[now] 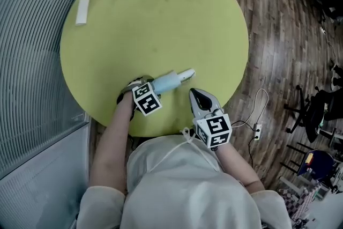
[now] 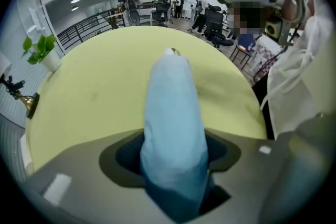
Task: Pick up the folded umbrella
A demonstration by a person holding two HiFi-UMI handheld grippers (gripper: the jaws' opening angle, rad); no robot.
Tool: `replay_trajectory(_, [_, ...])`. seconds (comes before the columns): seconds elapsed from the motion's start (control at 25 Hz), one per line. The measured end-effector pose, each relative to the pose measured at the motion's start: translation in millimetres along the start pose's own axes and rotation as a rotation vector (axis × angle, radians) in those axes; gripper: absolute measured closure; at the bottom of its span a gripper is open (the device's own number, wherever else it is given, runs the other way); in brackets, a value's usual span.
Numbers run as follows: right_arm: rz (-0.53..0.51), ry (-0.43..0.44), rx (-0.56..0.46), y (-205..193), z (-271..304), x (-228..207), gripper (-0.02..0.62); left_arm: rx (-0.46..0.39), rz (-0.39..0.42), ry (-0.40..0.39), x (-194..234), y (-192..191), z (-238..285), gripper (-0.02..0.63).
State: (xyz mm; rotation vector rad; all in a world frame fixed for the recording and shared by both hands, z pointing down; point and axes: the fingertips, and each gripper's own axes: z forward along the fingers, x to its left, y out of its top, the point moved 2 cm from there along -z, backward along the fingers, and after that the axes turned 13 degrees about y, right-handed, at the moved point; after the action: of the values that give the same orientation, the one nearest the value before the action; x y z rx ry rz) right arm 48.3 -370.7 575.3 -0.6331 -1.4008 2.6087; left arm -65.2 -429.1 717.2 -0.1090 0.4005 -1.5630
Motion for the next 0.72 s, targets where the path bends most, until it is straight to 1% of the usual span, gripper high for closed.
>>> replay_trajectory(0.12, [-0.012, 0.002, -0.004, 4, -5, 0, 0.595, 0.008, -0.028, 0.018, -2, 0, -3, 0.307])
replay_trajectory(0.24, [-0.029, 0.007, -0.007, 8, -8, -1, 0.595, 0.014, -0.033, 0.034, -5, 1, -7, 0.307])
replay_trajectory(0.36, [-0.056, 0.009, -0.003, 10, -12, -2, 0.595, 0.002, -0.058, 0.065, -8, 3, -17, 0.307])
replay_trajectory(0.44, [-0.068, 0.007, -0.005, 12, -18, -3, 0.595, -0.028, -0.114, 0.097, -7, 8, -27, 0.307])
replay_trajectory(0.64, [-0.094, 0.013, -0.030, 25, -27, -6, 0.595, -0.152, -0.332, 0.203, 7, 18, -60, 0.307])
replay_trajectory(0.72, [-0.109, 0.016, -0.038, 31, -28, -5, 0.595, -0.205, -0.406, 0.251, 14, 20, -78, 0.307])
